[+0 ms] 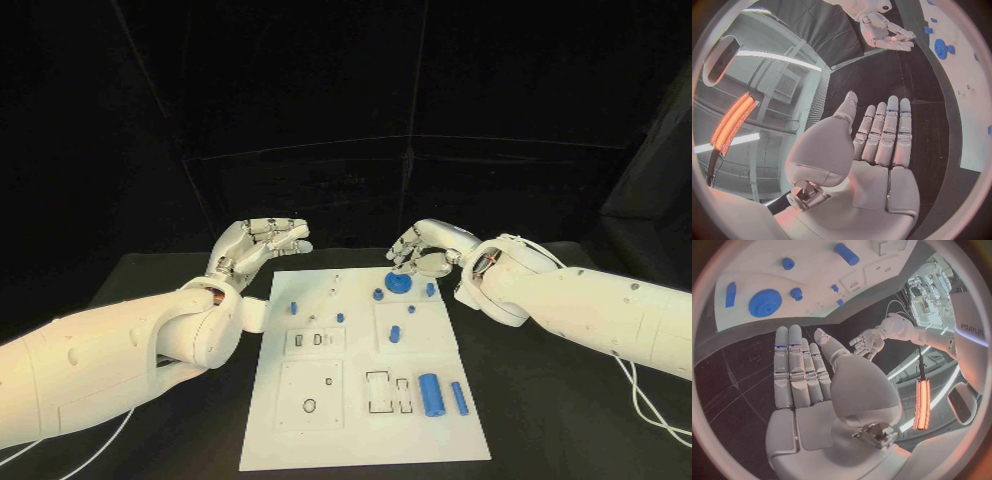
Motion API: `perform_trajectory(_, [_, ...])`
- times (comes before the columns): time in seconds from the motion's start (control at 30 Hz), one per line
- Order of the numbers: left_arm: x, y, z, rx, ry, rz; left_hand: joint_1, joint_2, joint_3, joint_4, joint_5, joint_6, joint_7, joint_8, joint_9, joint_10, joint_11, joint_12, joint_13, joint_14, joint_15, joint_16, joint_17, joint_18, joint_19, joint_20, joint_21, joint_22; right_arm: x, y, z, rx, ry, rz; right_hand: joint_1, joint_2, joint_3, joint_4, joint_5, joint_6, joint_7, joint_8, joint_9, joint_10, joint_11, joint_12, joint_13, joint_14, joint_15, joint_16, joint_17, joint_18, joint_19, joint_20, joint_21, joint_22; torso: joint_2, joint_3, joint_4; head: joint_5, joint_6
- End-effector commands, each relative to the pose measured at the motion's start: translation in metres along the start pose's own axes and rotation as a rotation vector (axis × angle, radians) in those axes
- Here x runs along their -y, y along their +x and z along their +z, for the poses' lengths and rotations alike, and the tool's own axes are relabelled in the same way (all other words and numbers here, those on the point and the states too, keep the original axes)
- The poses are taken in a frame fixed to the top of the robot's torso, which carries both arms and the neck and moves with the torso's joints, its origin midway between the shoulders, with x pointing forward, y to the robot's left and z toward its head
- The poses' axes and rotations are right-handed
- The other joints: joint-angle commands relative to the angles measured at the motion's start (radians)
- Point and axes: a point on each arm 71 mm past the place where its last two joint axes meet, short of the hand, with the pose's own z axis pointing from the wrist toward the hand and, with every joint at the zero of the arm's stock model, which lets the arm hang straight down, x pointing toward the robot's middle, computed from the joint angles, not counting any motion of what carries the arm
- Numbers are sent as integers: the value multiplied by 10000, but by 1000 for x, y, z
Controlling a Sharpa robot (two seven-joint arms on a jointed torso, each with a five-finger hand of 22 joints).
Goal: Assemble the parts on the task board
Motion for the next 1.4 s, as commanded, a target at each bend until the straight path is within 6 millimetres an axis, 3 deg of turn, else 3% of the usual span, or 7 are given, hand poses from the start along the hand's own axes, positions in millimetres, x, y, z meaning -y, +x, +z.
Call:
perform_trajectory(0.03, [8,8,-4,-586,590,-17,62,-3,-2,-40,41,54,0,34,-12,43,-2,24,-11,41,-3,0,3,134,45,-3,27,2,-5,5,4,-654,73,-2251,-95,-295,95,-12,6,194,-130,-127,2,157,-185,-83,21,1229,-366,1876,1317,176,503,-385,2121,1325,290,-8,83,-55,41])
perform_trajectory(0.27, [12,12,-11,-776,551,-168,49,-11,-5,-70,41,56,4,-3,-30,39,5,-26,-25,34,4,-42,-14,126,48,-5,4,-16,-12,11,10,-1108,77,-3172,-322,-372,214,17,-69,8,-170,-134,0,-373,-139,-84,23,1147,-342,3840,2534,169,341,-333,3460,2269,500,-15,151,-127,129])
perform_trajectory(0.47, [13,13,-13,-838,506,-223,74,-38,0,-147,42,63,8,-51,-47,39,13,-89,-36,26,13,-96,-36,121,45,-3,-30,-42,-17,14,16,-1383,126,-3513,-324,-378,164,33,-87,-177,-193,-121,7,-694,-99,-14,36,905,-295,4860,3173,16,490,-266,4786,3725,635,-54,181,-232,155])
perform_trajectory(0.73, [14,13,-15,-859,463,-252,79,-38,8,-189,41,63,25,-86,-56,32,23,-135,-41,20,21,-133,-51,118,43,1,-53,-60,-20,14,19,-1542,177,-3674,-337,-312,134,46,-87,-277,-205,-128,4,-705,-100,44,39,900,-287,6368,4593,-174,875,-225,5871,5058,748,-57,185,-147,129])
perform_trajectory(0.93, [14,11,-16,-827,441,-232,79,-37,9,-189,41,63,25,-87,-57,32,24,-136,-41,20,21,-133,-51,117,42,1,-54,-61,-22,14,21,-1689,223,-3720,-361,-208,207,45,-83,-257,-215,-115,11,-515,-121,125,39,948,-291,7498,5685,-325,1244,-216,6650,6075,783,-69,216,-155,134])
perform_trajectory(1.4, [14,10,-17,-803,411,-217,84,-27,21,-220,43,62,36,-113,-62,26,34,-170,-44,17,29,-160,-62,116,41,5,-71,-74,-24,19,26,-2104,268,-3751,-435,23,515,75,-119,-8,-223,-81,24,-37,-195,229,32,998,-327,8694,6849,-508,1707,-232,7499,7240,803,-32,212,-131,72])
